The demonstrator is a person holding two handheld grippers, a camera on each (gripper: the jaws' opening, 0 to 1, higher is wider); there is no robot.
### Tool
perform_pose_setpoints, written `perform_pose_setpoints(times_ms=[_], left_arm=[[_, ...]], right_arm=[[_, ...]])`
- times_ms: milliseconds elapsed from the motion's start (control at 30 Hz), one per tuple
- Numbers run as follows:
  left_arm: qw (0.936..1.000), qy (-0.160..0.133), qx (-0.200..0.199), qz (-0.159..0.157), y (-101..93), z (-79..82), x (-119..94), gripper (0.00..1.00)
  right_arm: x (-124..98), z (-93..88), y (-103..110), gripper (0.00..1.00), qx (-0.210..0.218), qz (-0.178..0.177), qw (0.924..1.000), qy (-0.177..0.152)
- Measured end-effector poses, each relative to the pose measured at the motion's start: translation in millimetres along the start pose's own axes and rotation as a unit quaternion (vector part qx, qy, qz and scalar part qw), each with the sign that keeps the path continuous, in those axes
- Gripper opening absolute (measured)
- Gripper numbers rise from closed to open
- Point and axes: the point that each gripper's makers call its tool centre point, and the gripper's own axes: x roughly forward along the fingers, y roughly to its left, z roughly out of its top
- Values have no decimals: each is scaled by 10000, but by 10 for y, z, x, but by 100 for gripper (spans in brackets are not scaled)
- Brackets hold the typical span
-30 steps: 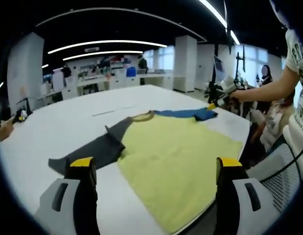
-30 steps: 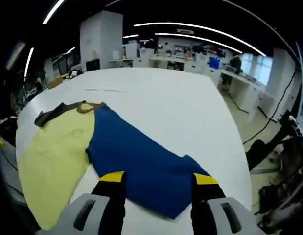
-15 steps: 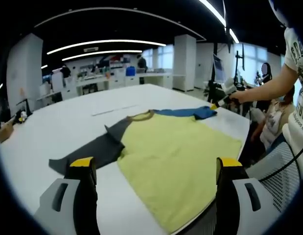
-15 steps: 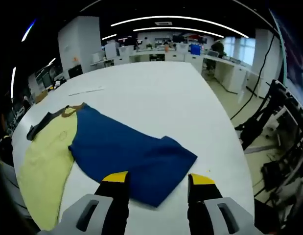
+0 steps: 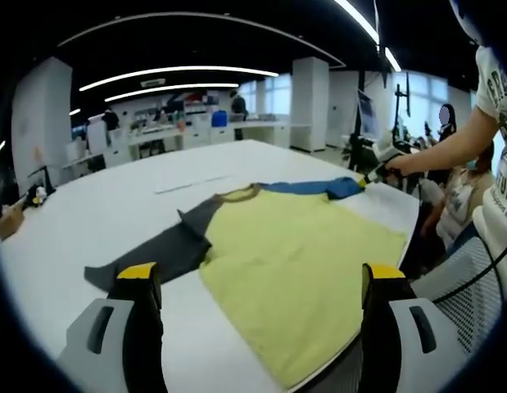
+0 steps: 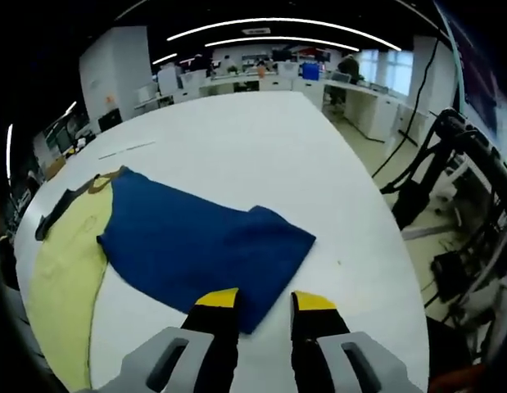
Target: Fold the garment on the visible template until the final outline fits inside the template.
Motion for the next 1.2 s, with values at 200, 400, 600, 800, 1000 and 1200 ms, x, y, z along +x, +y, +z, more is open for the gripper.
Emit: perform_pose_setpoints(times_ms=[200,400,600,800,1000,1200], left_arm=[[10000,-5,-10,20,20,-10,-23,99],[10000,10,-9,12,19,-14,-16,99],[10000,-3,14,39,25,3,-20,99],[10000,18,13,38,37,-2,-20,99],[10000,3,-15,59,44,-1,-26,99],[10000,27,-58,69,46,-4,-31,99]], right_arm=[[-14,-21,2,12,106,-20,9999,-5],[2,-15,33,0,-109,5,9999,-1],[-17,47,44,0,-62,56,9999,-102],[-23,188,57,0,-103,175,9995,-259],[-99,332,200,0,-156,333,9983,-447],[-203,450,363,0,-304,422,9969,-592]])
